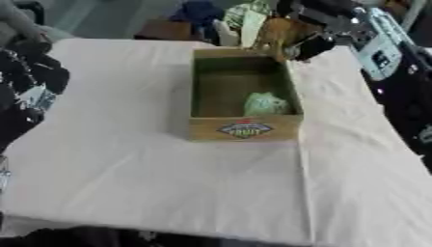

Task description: Pick up objects on the table and place them in the box.

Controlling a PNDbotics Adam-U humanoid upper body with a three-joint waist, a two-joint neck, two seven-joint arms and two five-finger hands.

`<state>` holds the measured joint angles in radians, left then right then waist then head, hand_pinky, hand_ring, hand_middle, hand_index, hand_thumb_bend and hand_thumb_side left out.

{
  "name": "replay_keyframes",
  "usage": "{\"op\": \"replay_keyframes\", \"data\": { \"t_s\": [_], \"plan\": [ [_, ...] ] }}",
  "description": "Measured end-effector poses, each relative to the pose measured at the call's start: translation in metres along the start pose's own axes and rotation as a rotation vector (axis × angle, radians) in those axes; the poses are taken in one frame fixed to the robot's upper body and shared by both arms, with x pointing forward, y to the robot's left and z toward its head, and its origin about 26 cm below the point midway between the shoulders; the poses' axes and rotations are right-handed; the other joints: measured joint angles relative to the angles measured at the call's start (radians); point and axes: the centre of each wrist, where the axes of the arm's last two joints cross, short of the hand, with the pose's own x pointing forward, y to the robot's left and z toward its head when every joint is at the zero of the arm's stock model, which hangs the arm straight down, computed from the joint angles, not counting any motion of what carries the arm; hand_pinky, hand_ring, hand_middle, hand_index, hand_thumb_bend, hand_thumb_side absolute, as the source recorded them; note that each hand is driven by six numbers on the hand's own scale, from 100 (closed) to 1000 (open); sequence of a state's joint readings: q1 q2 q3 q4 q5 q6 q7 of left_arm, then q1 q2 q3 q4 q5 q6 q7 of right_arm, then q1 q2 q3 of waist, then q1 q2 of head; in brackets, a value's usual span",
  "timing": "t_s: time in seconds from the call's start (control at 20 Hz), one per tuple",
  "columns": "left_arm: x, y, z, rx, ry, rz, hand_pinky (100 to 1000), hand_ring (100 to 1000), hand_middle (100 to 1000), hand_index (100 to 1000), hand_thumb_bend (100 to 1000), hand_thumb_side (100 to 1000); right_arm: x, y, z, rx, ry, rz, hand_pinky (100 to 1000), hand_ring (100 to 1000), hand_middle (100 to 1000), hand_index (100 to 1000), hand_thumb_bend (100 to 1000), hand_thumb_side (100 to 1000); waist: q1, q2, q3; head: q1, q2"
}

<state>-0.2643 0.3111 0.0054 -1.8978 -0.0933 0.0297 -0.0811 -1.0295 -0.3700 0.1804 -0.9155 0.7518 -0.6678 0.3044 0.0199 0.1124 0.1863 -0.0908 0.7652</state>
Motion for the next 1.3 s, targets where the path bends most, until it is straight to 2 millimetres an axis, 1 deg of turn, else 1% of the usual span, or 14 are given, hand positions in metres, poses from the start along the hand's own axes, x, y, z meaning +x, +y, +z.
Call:
{"op": "replay_keyframes", "data": {
  "t_s": [0.15, 0.25, 0.3, 0.35, 0.4, 0.45, 0.5, 0.55, 0.6, 0.75, 1.05, 1.1, 1.2, 1.3],
  "plan": [
    [0.004, -0.004, -0.003, -0.011, -0.021, 0.023, 571, 587, 583, 784, 562, 562, 0.001, 0.018, -0.007, 0.055, 0.027, -0.026, 641, 616, 340, 486, 100, 168, 0.001, 0.008, 0.023, -0.026, 0.000],
    [0.007, -0.006, -0.005, -0.015, -0.032, 0.036, 571, 586, 582, 784, 562, 562, 0.001, 0.029, -0.011, 0.101, 0.048, -0.039, 658, 644, 386, 540, 109, 207, 0.003, 0.013, 0.035, -0.041, 0.000],
    [0.008, -0.008, -0.006, -0.020, -0.037, 0.040, 571, 586, 582, 784, 563, 562, 0.001, 0.034, -0.012, 0.126, 0.058, -0.044, 666, 657, 417, 572, 145, 243, 0.003, 0.015, 0.041, -0.048, 0.000],
    [0.009, -0.009, -0.007, -0.022, -0.042, 0.045, 571, 586, 582, 784, 563, 562, 0.001, 0.039, -0.012, 0.152, 0.070, -0.047, 667, 660, 422, 578, 154, 250, 0.002, 0.018, 0.048, -0.055, 0.000],
    [0.009, -0.009, -0.008, -0.024, -0.045, 0.049, 571, 586, 581, 783, 564, 562, 0.000, 0.043, -0.012, 0.181, 0.083, -0.050, 681, 685, 467, 636, 233, 300, 0.002, 0.020, 0.053, -0.061, 0.000],
    [0.009, -0.010, -0.008, -0.027, -0.045, 0.050, 571, 586, 581, 783, 564, 562, 0.000, 0.047, -0.012, 0.213, 0.096, -0.050, 683, 688, 474, 645, 240, 305, 0.002, 0.022, 0.058, -0.065, 0.000],
    [0.009, -0.010, -0.008, -0.029, -0.046, 0.051, 571, 586, 580, 783, 563, 563, 0.000, 0.050, -0.012, 0.243, 0.108, -0.049, 696, 709, 537, 703, 285, 341, 0.001, 0.024, 0.061, -0.070, 0.000],
    [0.009, -0.010, -0.008, -0.031, -0.046, 0.051, 571, 586, 580, 783, 562, 563, -0.001, 0.052, -0.012, 0.272, 0.119, -0.046, 700, 713, 554, 719, 297, 350, 0.000, 0.024, 0.062, -0.073, 0.000],
    [0.009, -0.010, -0.008, -0.032, -0.046, 0.051, 570, 585, 579, 782, 562, 563, -0.002, 0.054, -0.011, 0.300, 0.129, -0.038, 713, 733, 615, 784, 354, 407, -0.001, 0.024, 0.062, -0.075, 0.000],
    [0.009, -0.010, -0.008, -0.032, -0.045, 0.052, 570, 585, 578, 782, 555, 570, -0.003, 0.058, -0.008, 0.370, 0.158, -0.017, 733, 766, 699, 851, 452, 502, -0.005, 0.026, 0.062, -0.078, 0.000],
    [0.009, -0.010, -0.008, -0.033, -0.044, 0.052, 569, 585, 577, 782, 557, 571, -0.006, 0.060, -0.005, 0.464, 0.184, 0.044, 767, 810, 773, 898, 482, 620, -0.010, 0.027, 0.060, -0.077, -0.001],
    [0.009, -0.010, -0.008, -0.033, -0.044, 0.052, 569, 584, 577, 782, 558, 571, -0.007, 0.059, -0.004, 0.477, 0.181, 0.054, 783, 829, 802, 914, 489, 646, -0.010, 0.027, 0.059, -0.076, -0.001],
    [0.008, -0.010, -0.008, -0.033, -0.041, 0.052, 569, 584, 576, 782, 559, 571, -0.008, 0.058, -0.003, 0.507, 0.176, 0.078, 805, 856, 843, 931, 495, 661, -0.012, 0.026, 0.053, -0.072, -0.001],
    [0.008, -0.010, -0.007, -0.032, -0.038, 0.052, 569, 584, 576, 782, 559, 570, -0.011, 0.052, 0.001, 0.532, 0.182, 0.108, 827, 884, 883, 950, 500, 676, -0.016, 0.022, 0.047, -0.068, -0.001]
  ]
}}
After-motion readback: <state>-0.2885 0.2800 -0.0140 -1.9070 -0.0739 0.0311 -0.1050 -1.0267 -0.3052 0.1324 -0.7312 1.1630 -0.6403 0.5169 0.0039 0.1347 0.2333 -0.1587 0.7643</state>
